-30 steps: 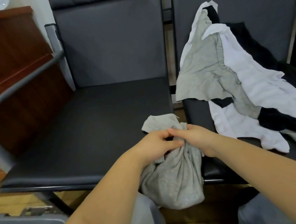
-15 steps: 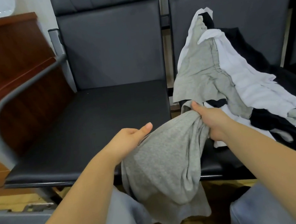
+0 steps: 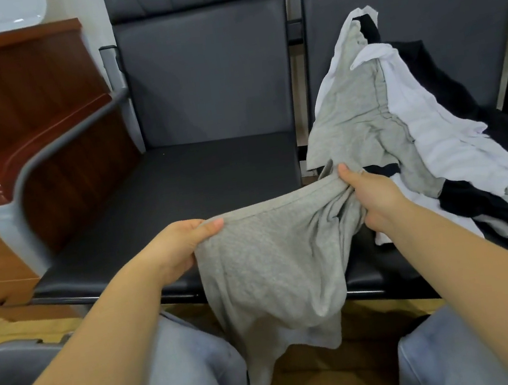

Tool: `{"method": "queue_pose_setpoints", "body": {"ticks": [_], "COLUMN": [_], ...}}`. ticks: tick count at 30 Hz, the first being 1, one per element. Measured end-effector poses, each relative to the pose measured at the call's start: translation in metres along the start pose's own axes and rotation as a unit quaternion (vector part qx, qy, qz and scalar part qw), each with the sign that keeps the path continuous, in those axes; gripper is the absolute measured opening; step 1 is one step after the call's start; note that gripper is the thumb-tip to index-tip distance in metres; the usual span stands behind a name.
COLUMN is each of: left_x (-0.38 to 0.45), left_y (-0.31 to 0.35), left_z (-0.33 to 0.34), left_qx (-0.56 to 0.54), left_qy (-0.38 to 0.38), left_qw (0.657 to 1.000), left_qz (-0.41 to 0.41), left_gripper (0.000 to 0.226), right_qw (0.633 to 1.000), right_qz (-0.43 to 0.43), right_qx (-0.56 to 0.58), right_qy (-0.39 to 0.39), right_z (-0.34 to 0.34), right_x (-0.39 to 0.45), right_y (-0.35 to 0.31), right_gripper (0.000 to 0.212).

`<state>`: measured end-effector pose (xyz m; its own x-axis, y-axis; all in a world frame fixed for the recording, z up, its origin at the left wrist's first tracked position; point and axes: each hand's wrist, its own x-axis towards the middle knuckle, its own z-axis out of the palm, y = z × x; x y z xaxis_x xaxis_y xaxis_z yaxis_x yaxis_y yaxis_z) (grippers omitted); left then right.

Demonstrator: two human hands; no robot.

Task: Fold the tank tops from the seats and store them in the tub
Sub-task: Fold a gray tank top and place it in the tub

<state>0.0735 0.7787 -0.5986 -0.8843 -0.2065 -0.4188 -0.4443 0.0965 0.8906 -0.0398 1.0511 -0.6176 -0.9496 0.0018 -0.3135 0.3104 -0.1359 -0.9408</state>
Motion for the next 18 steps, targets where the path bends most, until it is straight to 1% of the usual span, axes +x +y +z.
{"method": "queue_pose_setpoints", "body": {"ticks": [2, 3, 5, 6, 8, 9, 10, 11, 12, 13, 14, 16, 18], "left_x": [-0.001, -0.001, 0.000, 0.001, 0.002, 0.003, 0.005, 0.006, 0.008, 0.009, 0.010, 0.011, 0.012], "left_y": [-0.001, -0.002, -0.005, -0.006, -0.008, -0.009, -0.010, -0.011, -0.011, -0.011, -0.011, -0.011, -0.012], "left_z": [-0.006, -0.010, -0.017, -0.020, -0.023, -0.023, -0.023, -0.023, -0.022, -0.021, -0.021, -0.020, -0.022], "left_qx": [-0.062, -0.094, -0.145, -0.160, -0.182, -0.192, -0.201, -0.204, -0.203, -0.201, -0.199, -0.198, -0.202], "left_qy": [0.025, 0.035, 0.053, 0.064, 0.089, 0.101, 0.111, 0.120, 0.125, 0.130, 0.132, 0.135, 0.139], "left_qw": [0.997, 0.994, 0.985, 0.981, 0.975, 0.971, 0.968, 0.967, 0.966, 0.966, 0.967, 0.967, 0.965], "left_qz": [-0.032, -0.049, -0.077, -0.087, -0.096, -0.096, -0.096, -0.097, -0.096, -0.094, -0.092, -0.091, -0.090], "left_gripper": [0.032, 0.035, 0.035, 0.033, 0.028, 0.025, 0.022, 0.021, 0.021, 0.023, 0.026, 0.031, 0.032], "right_qw": [0.999, 0.996, 0.977, 0.957, 0.894, 0.850, 0.800, 0.752, 0.713, 0.687, 0.682, 0.706, 0.732], "right_qz": [-0.035, -0.073, -0.184, -0.242, -0.331, -0.354, -0.367, -0.360, -0.349, -0.339, -0.324, -0.287, -0.231], "right_qx": [-0.010, -0.026, -0.078, -0.119, -0.243, -0.324, -0.402, -0.479, -0.529, -0.560, -0.569, -0.558, -0.547], "right_qy": [-0.024, -0.037, -0.080, -0.108, -0.180, -0.217, -0.250, -0.277, -0.301, -0.316, -0.326, -0.329, -0.335], "right_z": [0.004, 0.007, 0.012, 0.015, 0.018, 0.020, 0.022, 0.025, 0.028, 0.029, 0.030, 0.031, 0.026], "right_x": [-0.006, -0.011, -0.025, -0.035, -0.048, -0.051, -0.053, -0.054, -0.056, -0.056, -0.054, -0.054, -0.051], "right_y": [-0.002, -0.003, -0.005, -0.005, -0.001, 0.003, 0.008, 0.013, 0.017, 0.019, 0.021, 0.020, 0.016], "right_gripper": [0.033, 0.025, 0.005, 0.003, 0.012, 0.018, 0.022, 0.016, 0.005, 0.018, 0.029, 0.038, 0.052]}}
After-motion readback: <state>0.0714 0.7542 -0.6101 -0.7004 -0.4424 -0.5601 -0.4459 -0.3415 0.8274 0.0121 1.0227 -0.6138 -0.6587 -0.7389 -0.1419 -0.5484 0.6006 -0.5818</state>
